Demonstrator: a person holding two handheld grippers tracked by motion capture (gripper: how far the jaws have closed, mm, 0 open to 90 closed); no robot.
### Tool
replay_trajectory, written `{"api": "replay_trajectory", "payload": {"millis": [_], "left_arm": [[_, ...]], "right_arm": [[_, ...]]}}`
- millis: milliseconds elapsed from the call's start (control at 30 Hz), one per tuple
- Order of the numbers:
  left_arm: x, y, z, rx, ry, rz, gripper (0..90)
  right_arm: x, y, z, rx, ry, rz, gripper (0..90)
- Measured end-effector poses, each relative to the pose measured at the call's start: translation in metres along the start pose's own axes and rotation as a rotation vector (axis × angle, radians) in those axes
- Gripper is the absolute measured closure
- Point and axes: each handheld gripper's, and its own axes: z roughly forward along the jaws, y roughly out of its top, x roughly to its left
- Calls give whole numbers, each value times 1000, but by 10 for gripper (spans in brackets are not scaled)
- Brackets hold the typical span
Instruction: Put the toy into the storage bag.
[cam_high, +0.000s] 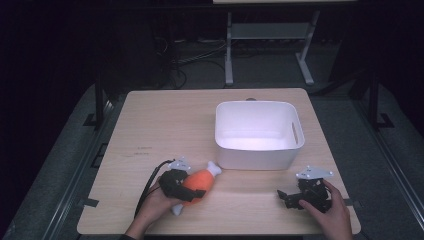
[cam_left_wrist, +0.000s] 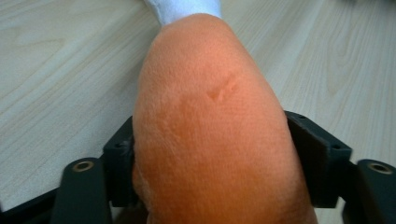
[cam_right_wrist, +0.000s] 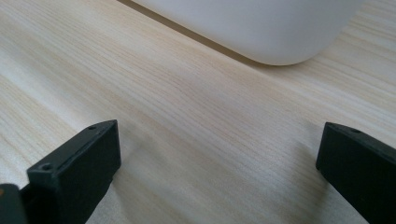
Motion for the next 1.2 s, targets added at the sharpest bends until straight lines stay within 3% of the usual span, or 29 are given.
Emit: {"api": "replay_trajectory", "payload": {"millis": [233,800,900,1000,1200], "left_arm": [[0,0,-2,-10,-4,21,352],[2,0,-14,-19,-8,48,356],[2,3,-18,-7,-33,86,356],[2,3,-20,-10,-50,88,356],[-4,10,-22,1,-66,131,356]], "right_arm": [[0,0,0,0,0,0,0],[0,0,0,0,0,0,0],[0,0,0,0,0,0,0],[0,0,0,0,0,0,0],[0,0,0,0,0,0,0]]}}
